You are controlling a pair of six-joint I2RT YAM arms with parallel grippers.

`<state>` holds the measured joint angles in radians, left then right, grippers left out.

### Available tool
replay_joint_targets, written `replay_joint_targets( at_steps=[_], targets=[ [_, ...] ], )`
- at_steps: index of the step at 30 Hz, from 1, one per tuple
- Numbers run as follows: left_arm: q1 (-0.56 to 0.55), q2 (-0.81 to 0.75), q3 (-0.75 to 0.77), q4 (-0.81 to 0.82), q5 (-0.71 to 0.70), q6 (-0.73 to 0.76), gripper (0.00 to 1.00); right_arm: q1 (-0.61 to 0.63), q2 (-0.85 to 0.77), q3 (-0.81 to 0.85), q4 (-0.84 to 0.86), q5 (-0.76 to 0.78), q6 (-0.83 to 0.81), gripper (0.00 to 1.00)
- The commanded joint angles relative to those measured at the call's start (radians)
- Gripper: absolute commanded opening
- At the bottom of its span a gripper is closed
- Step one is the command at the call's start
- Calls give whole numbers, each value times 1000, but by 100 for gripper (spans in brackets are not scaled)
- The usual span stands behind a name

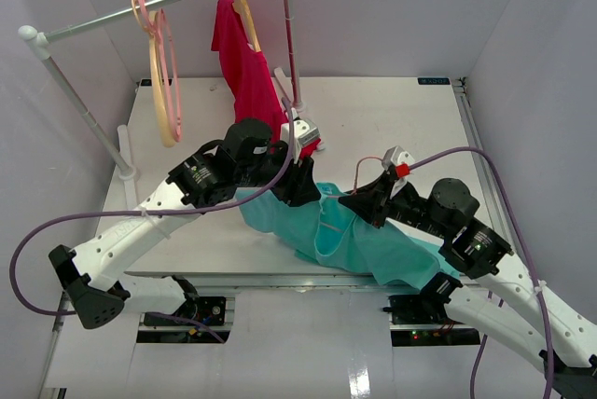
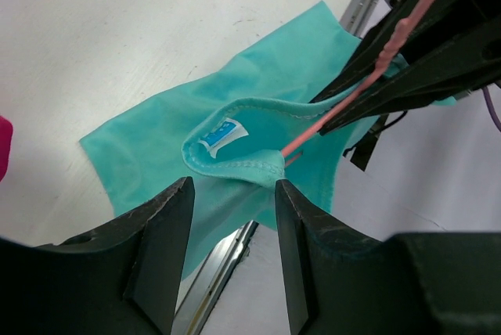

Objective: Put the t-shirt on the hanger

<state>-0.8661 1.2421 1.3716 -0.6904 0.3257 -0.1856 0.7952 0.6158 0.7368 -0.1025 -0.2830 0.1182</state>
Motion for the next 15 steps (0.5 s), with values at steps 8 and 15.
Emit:
replay_joint_targets(
  at_steps=[8,15],
  targets=[
    [0,56,8,49,-120,-187,51,6,16,7,64,113,-31,8],
    [1,75,7,73,-163,-221,47,6,51,-5,75,139,-37,8]
  ],
)
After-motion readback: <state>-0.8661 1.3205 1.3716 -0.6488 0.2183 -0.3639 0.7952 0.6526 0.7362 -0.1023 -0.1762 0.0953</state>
